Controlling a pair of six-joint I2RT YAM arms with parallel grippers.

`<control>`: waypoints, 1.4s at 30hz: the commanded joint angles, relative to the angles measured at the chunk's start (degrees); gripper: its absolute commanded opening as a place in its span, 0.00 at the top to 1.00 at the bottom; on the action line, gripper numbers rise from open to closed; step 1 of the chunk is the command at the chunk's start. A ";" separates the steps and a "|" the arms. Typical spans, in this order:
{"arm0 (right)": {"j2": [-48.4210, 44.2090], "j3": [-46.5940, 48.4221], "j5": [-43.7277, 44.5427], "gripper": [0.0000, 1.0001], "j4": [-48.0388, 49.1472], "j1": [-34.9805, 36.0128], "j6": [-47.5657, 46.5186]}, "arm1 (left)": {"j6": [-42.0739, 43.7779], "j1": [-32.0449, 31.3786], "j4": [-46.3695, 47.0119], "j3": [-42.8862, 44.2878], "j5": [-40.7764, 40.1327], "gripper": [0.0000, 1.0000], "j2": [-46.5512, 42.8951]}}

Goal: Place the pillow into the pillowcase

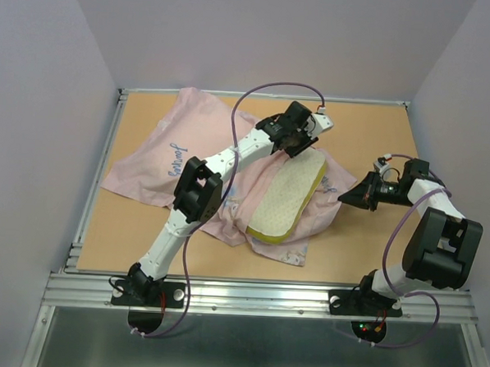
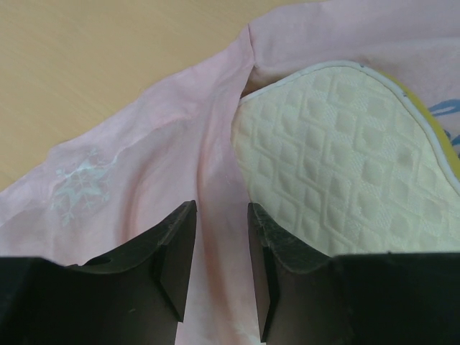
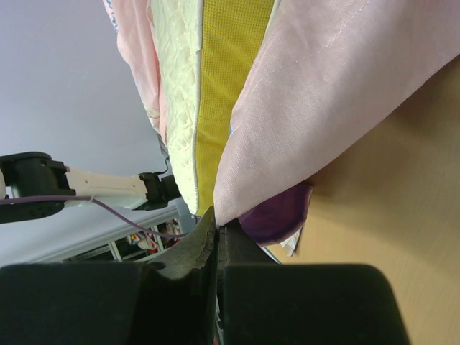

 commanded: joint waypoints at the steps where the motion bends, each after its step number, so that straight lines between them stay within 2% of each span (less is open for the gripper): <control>1: -0.77 -0.84 -0.88 0.99 0.90 -0.18 -0.71 | -0.10 -0.16 0.59 0.56 0.47 0.55 -2.62; 15: -0.50 -1.19 -0.70 0.99 0.99 -0.10 -1.15 | -1.15 -0.42 1.03 1.01 1.97 0.50 -1.57; 25: -0.15 -1.01 -0.52 0.99 0.99 -0.18 -1.24 | -0.27 -0.25 2.78 2.59 -3.92 0.56 2.12; 29: -0.24 -0.92 -0.35 0.99 0.90 -0.18 -1.24 | -0.01 -0.16 3.57 2.59 -5.31 0.65 2.74; 30: -0.24 -0.92 -0.43 0.99 0.99 -0.18 -1.24 | -0.35 -0.16 4.27 2.59 -5.85 0.74 2.48; 34: -0.33 -1.19 -0.43 0.99 0.90 -0.18 -1.33 | -0.45 -0.24 6.30 2.76 -5.07 0.86 0.98; 35: -0.24 -1.28 -0.44 0.99 0.99 -0.18 -1.24 | -0.36 -0.33 6.39 3.02 -4.63 0.93 0.81; 37: -0.24 -1.36 -0.52 0.99 1.07 -0.18 -1.24 | -0.27 -1.12 6.48 3.81 -2.62 1.00 -0.07; 42: 0.11 -1.19 -1.22 1.00 1.25 -0.01 -0.63 | -0.35 -4.02 6.39 4.26 4.59 1.00 -2.71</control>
